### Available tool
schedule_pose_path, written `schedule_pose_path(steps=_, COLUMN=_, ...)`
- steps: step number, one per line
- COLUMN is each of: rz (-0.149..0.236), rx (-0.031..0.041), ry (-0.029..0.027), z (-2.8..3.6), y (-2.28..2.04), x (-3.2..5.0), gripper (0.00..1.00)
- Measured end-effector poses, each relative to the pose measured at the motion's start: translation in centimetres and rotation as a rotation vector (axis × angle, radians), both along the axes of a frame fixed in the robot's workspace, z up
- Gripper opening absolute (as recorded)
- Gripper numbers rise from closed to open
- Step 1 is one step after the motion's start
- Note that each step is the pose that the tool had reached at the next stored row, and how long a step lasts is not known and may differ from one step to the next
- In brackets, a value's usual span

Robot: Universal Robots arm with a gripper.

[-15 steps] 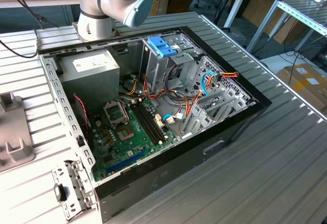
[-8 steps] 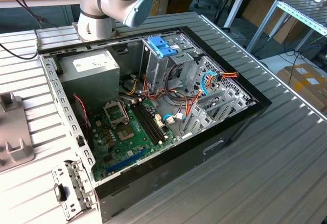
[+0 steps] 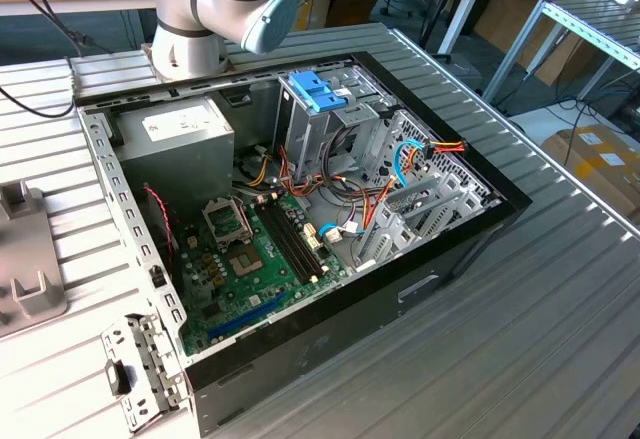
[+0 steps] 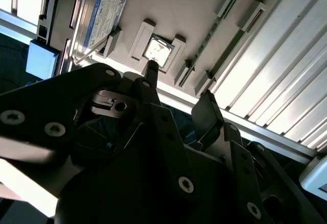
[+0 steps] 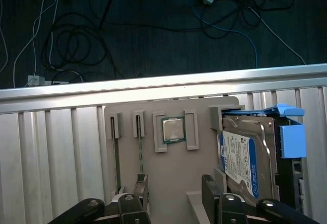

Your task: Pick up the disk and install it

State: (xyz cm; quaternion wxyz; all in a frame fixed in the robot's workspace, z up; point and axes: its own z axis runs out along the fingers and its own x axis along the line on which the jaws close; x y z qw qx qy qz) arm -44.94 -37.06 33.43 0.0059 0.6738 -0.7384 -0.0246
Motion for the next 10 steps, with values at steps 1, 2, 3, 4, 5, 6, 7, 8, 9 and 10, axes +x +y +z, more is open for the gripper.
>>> schedule_pose_path(steps=1, rz=0.000, rx=0.0000, ry=-0.0001, z=-0.02, y=0.01, x=0.00, gripper=0.55)
schedule_pose_path(steps=2, rz=0.000, rx=0.0000, ry=-0.0001, z=-0.03, y=0.04, x=0.00, gripper=0.55)
schedule_pose_path(steps=3, rz=0.000, rx=-0.0001, ry=-0.0001, z=-0.03, y=0.07, x=-0.01, gripper=0.55)
schedule_pose_path(steps=4, rz=0.000, rx=-0.0001, ry=0.0000, z=-0.03, y=0.09, x=0.00, gripper=0.55)
schedule_pose_path(steps=5, rz=0.000, rx=0.0000, ry=0.0002, z=-0.02, y=0.12, x=0.00, gripper=0.55)
schedule_pose_path(steps=6, rz=0.000, rx=0.0000, ry=0.0001, z=-0.02, y=0.23, x=0.00, gripper=0.55)
schedule_pose_path(steps=7, rz=0.000, rx=0.0000, ry=0.0001, z=-0.02, y=0.37, x=0.00, gripper=0.55)
schedule_pose_path(steps=8, rz=0.000, rx=-0.0001, ry=0.0002, z=-0.02, y=0.56, x=0.00, gripper=0.55)
schedule_pose_path(steps=9, rz=0.000, rx=-0.0001, ry=0.0001, z=-0.02, y=0.81, x=0.00, gripper=0.55)
schedule_pose_path(steps=10, rz=0.000, rx=0.0000, ry=0.0000, z=-0.03, y=1.10, x=0.00, gripper=0.55)
